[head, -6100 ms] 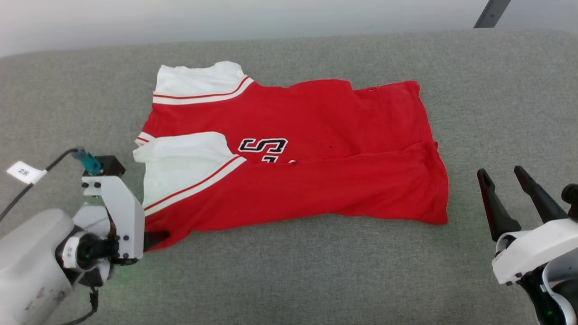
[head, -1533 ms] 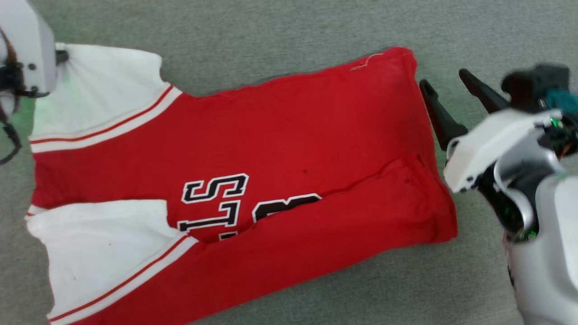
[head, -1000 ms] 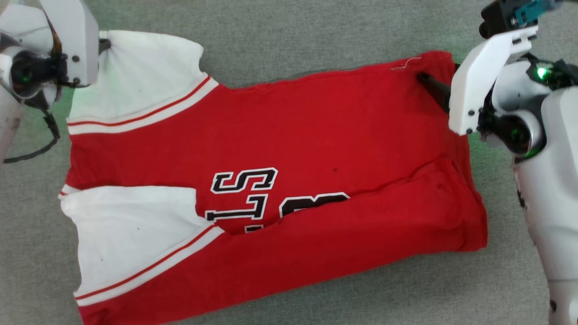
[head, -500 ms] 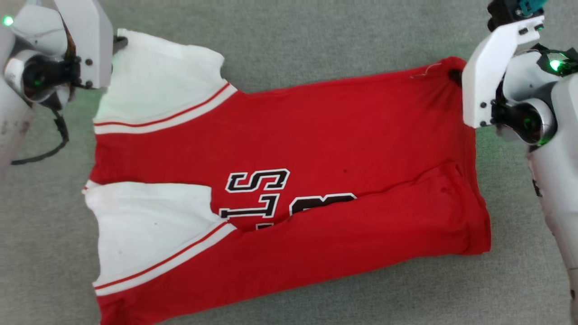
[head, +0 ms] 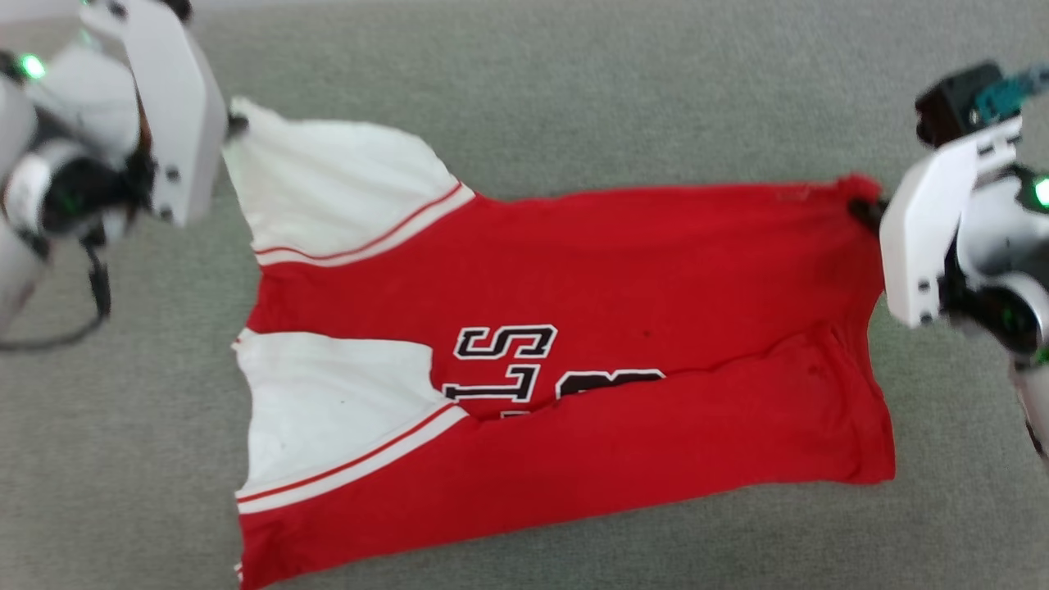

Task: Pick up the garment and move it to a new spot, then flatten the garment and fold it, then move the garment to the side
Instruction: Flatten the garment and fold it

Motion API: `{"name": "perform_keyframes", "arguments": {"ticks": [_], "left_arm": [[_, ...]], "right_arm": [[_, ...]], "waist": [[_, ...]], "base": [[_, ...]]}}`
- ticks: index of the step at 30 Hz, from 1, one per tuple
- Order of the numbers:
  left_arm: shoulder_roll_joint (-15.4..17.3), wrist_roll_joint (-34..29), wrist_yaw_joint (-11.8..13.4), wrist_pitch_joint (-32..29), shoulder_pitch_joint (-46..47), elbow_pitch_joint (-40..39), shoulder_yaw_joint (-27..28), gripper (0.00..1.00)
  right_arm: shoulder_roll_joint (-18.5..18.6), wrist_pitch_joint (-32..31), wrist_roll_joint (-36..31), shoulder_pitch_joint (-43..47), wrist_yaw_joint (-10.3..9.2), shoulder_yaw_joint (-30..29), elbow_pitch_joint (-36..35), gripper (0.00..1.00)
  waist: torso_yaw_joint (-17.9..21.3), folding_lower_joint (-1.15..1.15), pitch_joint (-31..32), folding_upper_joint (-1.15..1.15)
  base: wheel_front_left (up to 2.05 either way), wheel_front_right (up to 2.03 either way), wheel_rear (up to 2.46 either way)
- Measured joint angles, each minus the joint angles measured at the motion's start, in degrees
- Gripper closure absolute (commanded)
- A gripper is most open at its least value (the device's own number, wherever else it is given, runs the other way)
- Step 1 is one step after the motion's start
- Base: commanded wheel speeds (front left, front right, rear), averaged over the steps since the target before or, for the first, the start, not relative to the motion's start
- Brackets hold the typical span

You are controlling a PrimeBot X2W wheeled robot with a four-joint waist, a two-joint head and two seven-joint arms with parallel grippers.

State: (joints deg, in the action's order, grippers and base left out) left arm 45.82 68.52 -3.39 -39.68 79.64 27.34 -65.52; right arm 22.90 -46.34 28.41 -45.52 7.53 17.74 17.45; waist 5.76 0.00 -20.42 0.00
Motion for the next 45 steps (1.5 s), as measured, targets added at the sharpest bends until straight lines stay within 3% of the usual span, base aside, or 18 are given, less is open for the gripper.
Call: {"name": "perform_keyframes", "arguments": {"ticks": [10, 14, 18, 24, 25, 26, 27, 28, 29, 30, 31, 39, 45], "left_arm": [[11.0, 2.5, 14.0, -3.3, -11.5, -28.6, -2.6, 1.0], [12.7, 3.6, 17.5, -2.9, -16.3, -34.9, -3.9, 1.0], [12.0, 5.8, 18.3, -1.4, -20.6, -34.6, -4.7, 1.0], [8.2, 9.0, 16.5, -0.4, -23.3, -26.8, -4.8, 1.0], [7.9, 9.1, 16.0, -0.2, -23.2, -25.5, -4.7, 1.0], [7.5, 9.0, 15.4, 0.5, -23.2, -24.5, -4.5, 1.0], [7.2, 9.0, 15.1, 0.9, -23.0, -23.6, -4.2, 0.89], [7.1, 9.1, 14.8, 1.0, -22.8, -22.9, -4.0, 0.79], [7.0, 8.9, 14.6, 1.4, -22.7, -22.6, -3.9, 0.52], [6.9, 8.7, 14.4, 2.0, -22.5, -22.4, -3.7, 0.08], [6.9, 8.7, 14.3, 2.6, -22.4, -22.4, -3.2, 0.0], [8.6, 9.1, 15.2, 7.7, -24.7, -26.1, -1.7, 0.0], [10.8, 8.5, 16.7, 17.6, -29.7, -30.7, 0.1, 0.0]], "right_arm": [[4.3, -7.4, 3.4, 14.5, 0.0, -2.9, -12.9, 1.0], [4.1, -8.5, 3.4, 19.3, 0.0, -4.9, -14.1, 1.0], [2.1, -8.6, 3.2, 21.8, 0.0, -5.6, -12.9, 1.0], [-0.2, -8.0, 2.2, 21.1, 0.0, -5.6, -9.2, 1.0], [-0.2, -7.9, 2.1, 20.7, 0.0, -5.3, -8.6, 0.91], [-0.1, -7.9, 2.0, 20.2, 0.0, -4.8, -8.1, 0.9], [0.0, -7.9, 2.1, 20.0, 0.0, -4.5, -7.7, 0.84], [0.0, -7.7, 2.3, 19.9, 0.0, -4.4, -7.4, 0.59], [0.2, -7.6, 2.4, 19.9, 0.0, -4.2, -7.4, 0.0], [0.4, -7.6, 2.6, 19.8, 0.0, -4.1, -7.4, 0.0], [0.6, -7.6, 3.3, 19.8, 0.0, -4.1, -7.4, 0.0], [1.9, -9.1, 6.4, 21.9, 0.0, -7.0, -10.2, 0.0], [1.6, -9.7, 5.9, 24.6, 0.0, -11.9, -10.1, 0.0]], "waist": [[-2.5, 0.0, 3.3, 0.0], [-2.9, 0.0, 3.3, 0.0], [-2.8, 0.0, 2.8, 0.0], [-2.5, 0.0, 2.7, 0.0], [-2.5, 0.0, 2.9, 0.0], [-2.5, 0.0, 3.0, 0.0], [-2.5, 0.0, 3.2, 0.0], [-2.5, 0.0, 3.5, 0.0], [-2.5, 0.0, 3.7, 0.0], [-2.6, 0.0, 4.0, 0.0], [-2.6, 0.0, 4.3, 0.0], [-3.4, 0.0, 7.3, 0.0], [-4.3, 0.0, 9.9, 0.0]], "base": [[0.0, 0.0, 0.0], [0.0, 0.0, 0.0], [0.0, 0.0, 0.0], [0.0, 0.0, 0.0], [0.0, 0.0, 0.0], [0.0, 0.0, 0.0], [0.0, 0.0, 0.0], [0.0, 0.0, 0.0], [0.0, 0.0, 0.0], [0.0, 0.0, 0.0], [0.0, 0.0, 0.0], [0.0, 0.0, 0.0], [0.0, 0.0, 0.0]]}}
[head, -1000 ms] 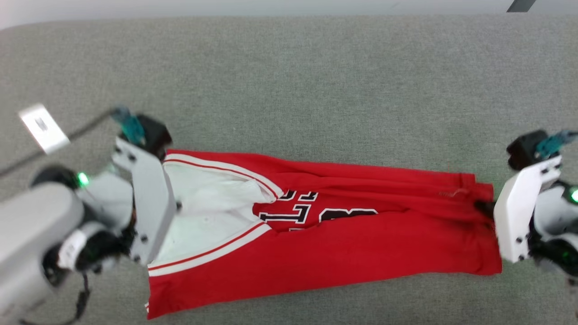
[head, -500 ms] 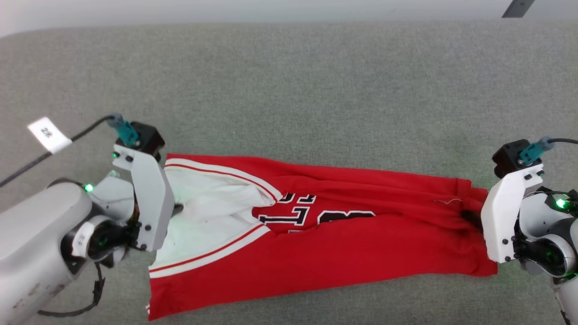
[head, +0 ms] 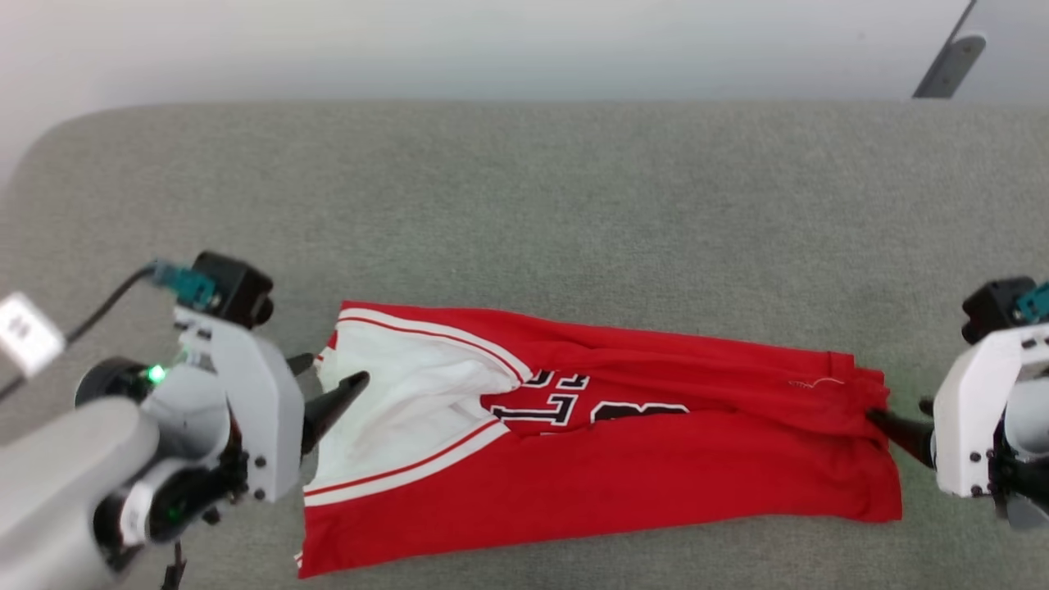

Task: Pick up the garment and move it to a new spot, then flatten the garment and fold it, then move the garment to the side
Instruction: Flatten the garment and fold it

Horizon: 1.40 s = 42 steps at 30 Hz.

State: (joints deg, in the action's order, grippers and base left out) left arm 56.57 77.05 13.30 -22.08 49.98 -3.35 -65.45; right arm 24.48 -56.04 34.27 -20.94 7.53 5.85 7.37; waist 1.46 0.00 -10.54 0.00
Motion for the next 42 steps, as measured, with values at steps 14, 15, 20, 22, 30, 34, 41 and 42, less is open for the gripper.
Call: {"name": "perform_keyframes", "arguments": {"ticks": [14, 15, 20, 22, 30, 34, 41, 42], "left_arm": [[1.0, -4.4, 4.3, 33.1, -14.3, 2.1, 5.4, 0.0], [0.9, -4.2, 4.5, 34.5, -15.2, 2.6, 6.2, 0.0], [-1.2, -5.2, 6.2, 37.0, -20.6, 5.0, 14.1, 0.0], [-3.1, -8.1, 6.6, 37.1, -23.5, 5.6, 19.8, 0.0], [-13.7, -18.7, 3.3, 37.2, -40.4, 7.7, 41.2, 0.0], [-18.7, -24.0, 0.2, 37.2, -45.8, 7.9, 48.7, 0.0], [-24.2, -29.7, -4.3, 37.2, -49.6, 8.8, 56.4, 0.0], [-24.6, -30.3, -4.8, 37.2, -49.9, 9.0, 57.1, 0.0]], "right_arm": [[-1.8, -0.2, -2.1, 1.5, 0.0, -4.6, 10.1, 0.0], [-1.8, -0.1, -2.1, 1.4, 0.0, -4.8, 11.1, 0.0], [-1.9, 0.6, -2.1, 0.2, 0.0, -4.3, 14.9, 0.0], [-1.9, 0.7, -2.0, -0.4, 0.0, -4.0, 16.3, 0.0], [-0.6, 2.7, 1.5, -1.9, -0.01, -0.9, 18.9, 1.0], [-0.3, 3.1, 3.1, -2.3, -0.01, -0.2, 19.9, 1.0], [0.8, 4.0, 4.1, -2.9, 0.02, 0.1, 20.7, 1.0], [1.1, 4.1, 4.1, -2.9, 0.03, 0.0, 20.8, 1.0]], "waist": [[-4.9, 0.0, 2.3, 0.0], [-5.3, 0.0, 2.3, 0.0], [-7.1, 0.0, 2.2, 0.0], [-7.8, 0.0, 2.1, 0.0], [-9.8, 0.0, 1.7, 0.0], [-10.0, 0.0, 1.7, 0.0], [-9.8, 0.0, 1.8, 0.0], [-9.7, 0.0, 1.8, 0.0]], "base": [[0.0, 0.0, 0.0], [0.0, 0.0, 0.0], [0.0, 0.0, 0.0], [0.0, 0.0, 0.0], [0.0, 0.0, 0.0], [0.0, 0.0, 0.0], [0.0, 0.0, 0.0], [0.0, 0.0, 0.0]]}}
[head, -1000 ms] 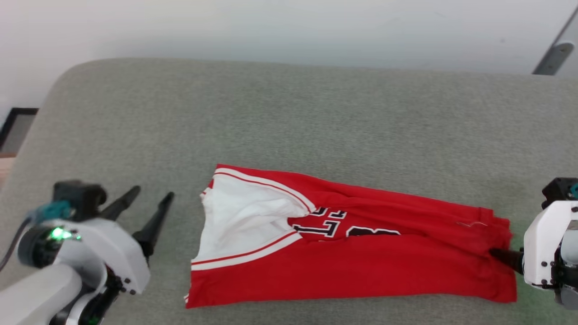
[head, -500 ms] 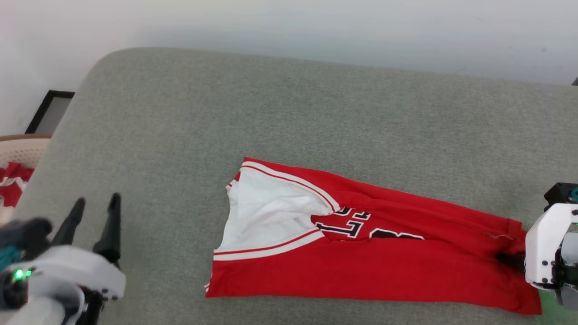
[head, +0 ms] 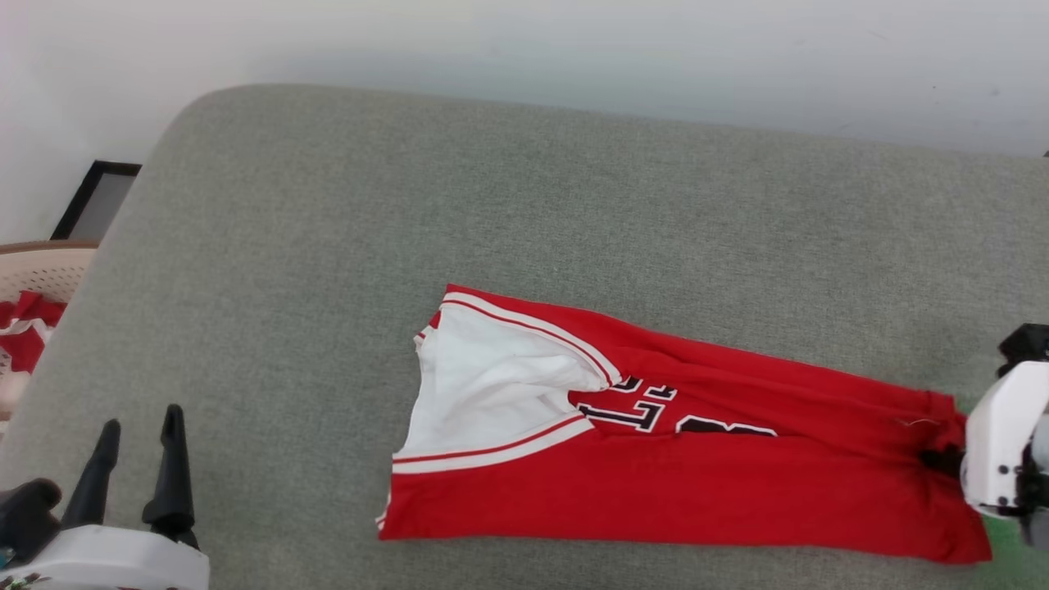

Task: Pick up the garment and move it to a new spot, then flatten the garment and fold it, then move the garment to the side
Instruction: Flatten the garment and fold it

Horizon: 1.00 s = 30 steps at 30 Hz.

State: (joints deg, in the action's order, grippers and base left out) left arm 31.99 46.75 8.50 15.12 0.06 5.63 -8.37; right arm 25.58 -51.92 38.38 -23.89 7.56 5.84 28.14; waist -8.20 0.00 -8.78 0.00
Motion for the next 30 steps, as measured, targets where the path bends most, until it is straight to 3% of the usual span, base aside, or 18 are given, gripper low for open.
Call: {"name": "perform_keyframes", "arguments": {"ticks": [4, 15, 21, 30], "left_arm": [[-1.3, -1.7, -2.0, 0.0, -0.4, 0.4, 2.2, 0.0], [-2.9, -4.1, -4.1, 0.0, -1.1, 1.4, 5.3, 0.0], [-3.3, -4.5, -4.6, 0.0, -1.9, 1.8, 6.4, 0.0], [-3.8, -4.6, -4.8, 0.0, -4.0, 1.5, 7.3, 0.0]], "right_arm": [[2.4, 0.6, -0.7, -0.1, 0.02, -1.1, 0.2, 1.0], [10.4, 1.8, -5.4, -0.3, -0.02, -6.8, 4.4, 1.0], [8.5, -0.5, -4.1, -0.7, -0.03, -4.6, -1.3, 1.0], [2.7, -6.3, 1.3, 1.5, -0.03, 1.0, -19.7, 1.0]], "waist": [[0.6, 0.0, -0.1, 0.0], [2.8, 0.0, -0.5, 0.0], [4.0, 0.0, 0.2, 0.0], [5.6, 0.01, 2.9, 0.0]], "base": [[0.0, 0.0, 0.0], [0.0, 0.0, 0.0], [0.0, 0.0, 0.0], [0.0, 0.0, 0.0]]}}
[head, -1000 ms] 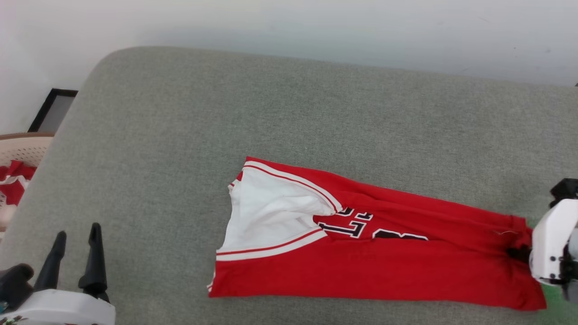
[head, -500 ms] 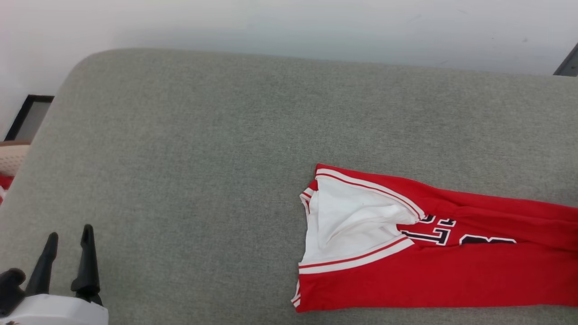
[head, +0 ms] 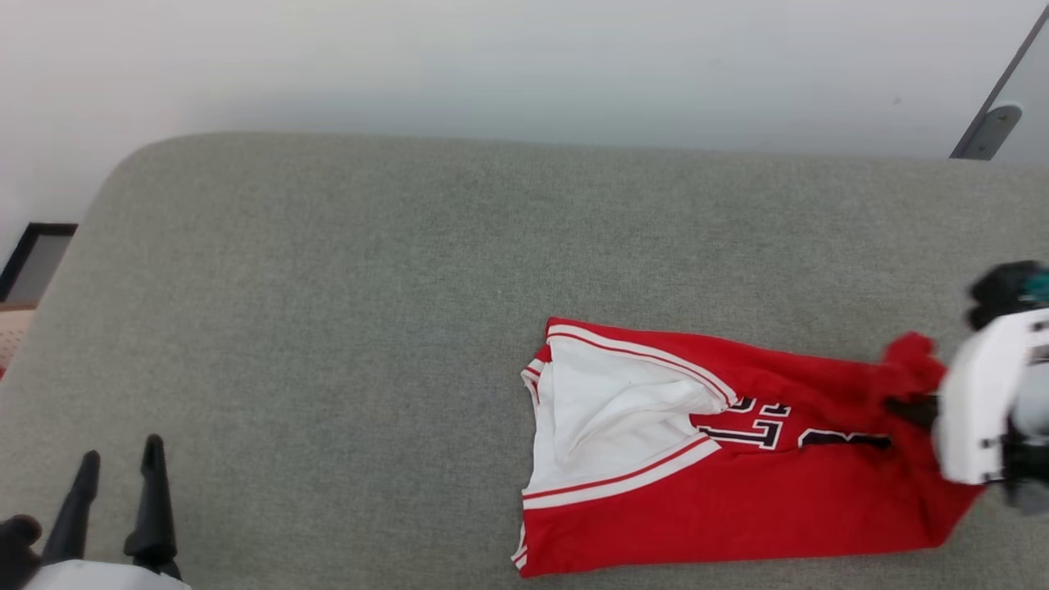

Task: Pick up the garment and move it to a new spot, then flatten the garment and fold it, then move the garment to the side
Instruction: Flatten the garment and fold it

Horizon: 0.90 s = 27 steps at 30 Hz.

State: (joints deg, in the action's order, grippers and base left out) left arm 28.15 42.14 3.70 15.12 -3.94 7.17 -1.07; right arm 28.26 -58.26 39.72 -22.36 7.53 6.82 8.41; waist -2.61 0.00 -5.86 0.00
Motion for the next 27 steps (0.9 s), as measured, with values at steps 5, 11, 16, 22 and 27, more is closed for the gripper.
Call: {"name": "perform_keyframes", "arguments": {"ticks": [5, 11, 16, 22, 27], "left_arm": [[-0.6, -0.4, -0.2, -0.6, 0.5, -0.3, -1.6, 0.0], [-1.2, -0.8, -1.0, -1.8, 4.0, 0.7, -3.8, 0.0], [-2.0, -1.1, -2.0, -2.3, 6.8, 2.1, -5.7, 0.0], [-2.8, -1.2, -2.9, -2.3, 9.2, 4.2, -6.9, 0.0], [-3.5, -1.2, -3.6, -2.1, 10.5, 5.7, -7.6, 0.0]], "right_arm": [[-5.2, -1.2, 0.1, -0.4, 0.0, 5.1, -4.7, 1.0], [-10.9, 0.9, -0.6, -4.1, 0.0, 11.5, -2.4, 1.0], [-13.8, 3.5, -1.4, -7.1, 0.0, 15.9, 3.0, 1.0], [-16.3, 8.8, -2.6, -10.4, 0.0, 20.0, 11.7, 1.0], [-18.4, 13.1, -3.6, -13.5, 0.0, 24.2, 19.0, 1.0]], "waist": [[-0.7, 0.0, 0.8, 0.0], [-3.4, 0.0, 0.8, 0.0], [-6.3, 0.0, 0.8, 0.0], [-9.6, 0.0, 0.5, 0.0], [-11.3, 0.0, 0.0, 0.0]], "base": [[0.0, 0.0, 0.0], [0.0, 0.0, 0.0], [0.0, 0.0, 0.0], [0.0, 0.0, 0.0], [0.0, 0.0, 0.0]]}}
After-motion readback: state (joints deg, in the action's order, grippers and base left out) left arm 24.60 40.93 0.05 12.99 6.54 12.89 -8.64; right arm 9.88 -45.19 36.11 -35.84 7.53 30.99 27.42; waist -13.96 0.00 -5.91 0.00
